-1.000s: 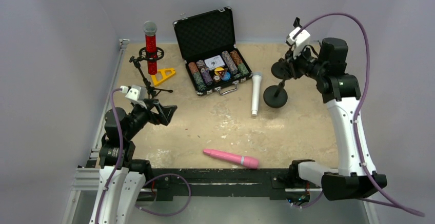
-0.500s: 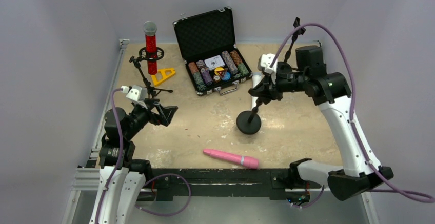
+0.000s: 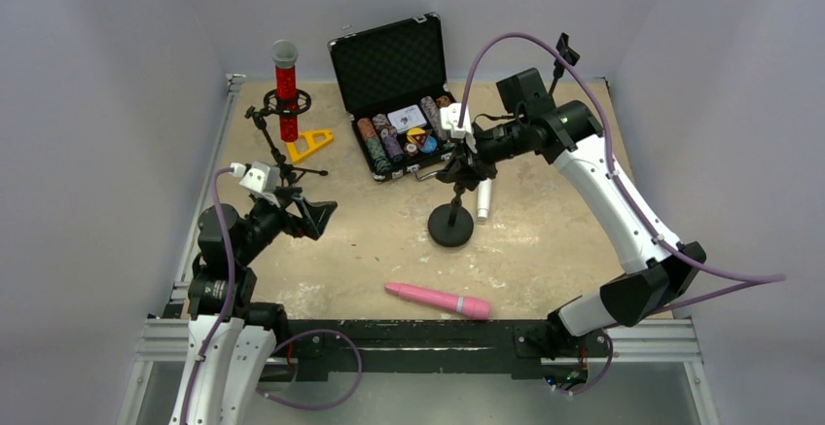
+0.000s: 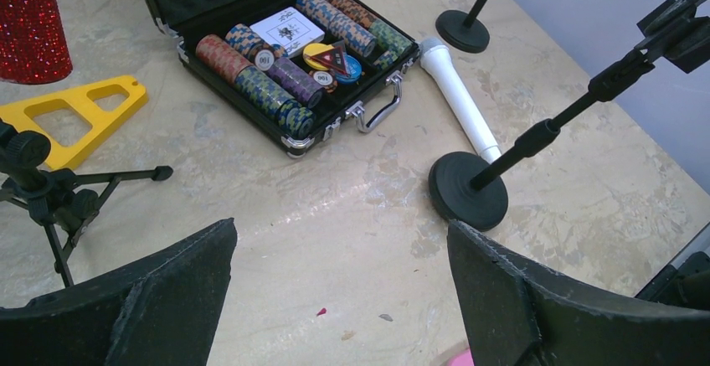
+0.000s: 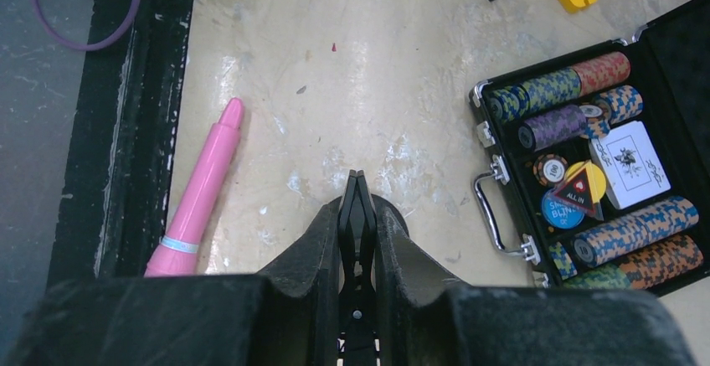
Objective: Attach the microphones to the stand
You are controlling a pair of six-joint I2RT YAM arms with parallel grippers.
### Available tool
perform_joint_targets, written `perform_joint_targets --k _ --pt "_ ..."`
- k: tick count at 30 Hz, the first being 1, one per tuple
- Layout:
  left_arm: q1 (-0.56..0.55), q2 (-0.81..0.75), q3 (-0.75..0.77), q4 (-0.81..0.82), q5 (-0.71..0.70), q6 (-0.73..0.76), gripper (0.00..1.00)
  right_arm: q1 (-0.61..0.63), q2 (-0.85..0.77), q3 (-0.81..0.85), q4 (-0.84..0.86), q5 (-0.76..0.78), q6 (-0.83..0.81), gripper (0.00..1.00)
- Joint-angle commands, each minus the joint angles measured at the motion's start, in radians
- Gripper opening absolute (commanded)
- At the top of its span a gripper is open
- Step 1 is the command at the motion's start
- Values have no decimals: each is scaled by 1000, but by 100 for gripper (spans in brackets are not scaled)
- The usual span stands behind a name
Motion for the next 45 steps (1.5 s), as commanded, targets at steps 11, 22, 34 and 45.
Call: perform_joint_targets --k 11,22,34,45 --pt "-5 14 -6 82 91 5 99 5 -43 32 3 18 71 51" --pt "-10 36 -60 273 341 -82 98 -34 -279 -29 -60 -31 81 68" --pt "-350 138 -17 120 281 -9 98 -245 -767 -777 267 -265 52 99" --pt "-629 232 -17 30 111 108 96 -389 -809 -956 383 -364 86 99"
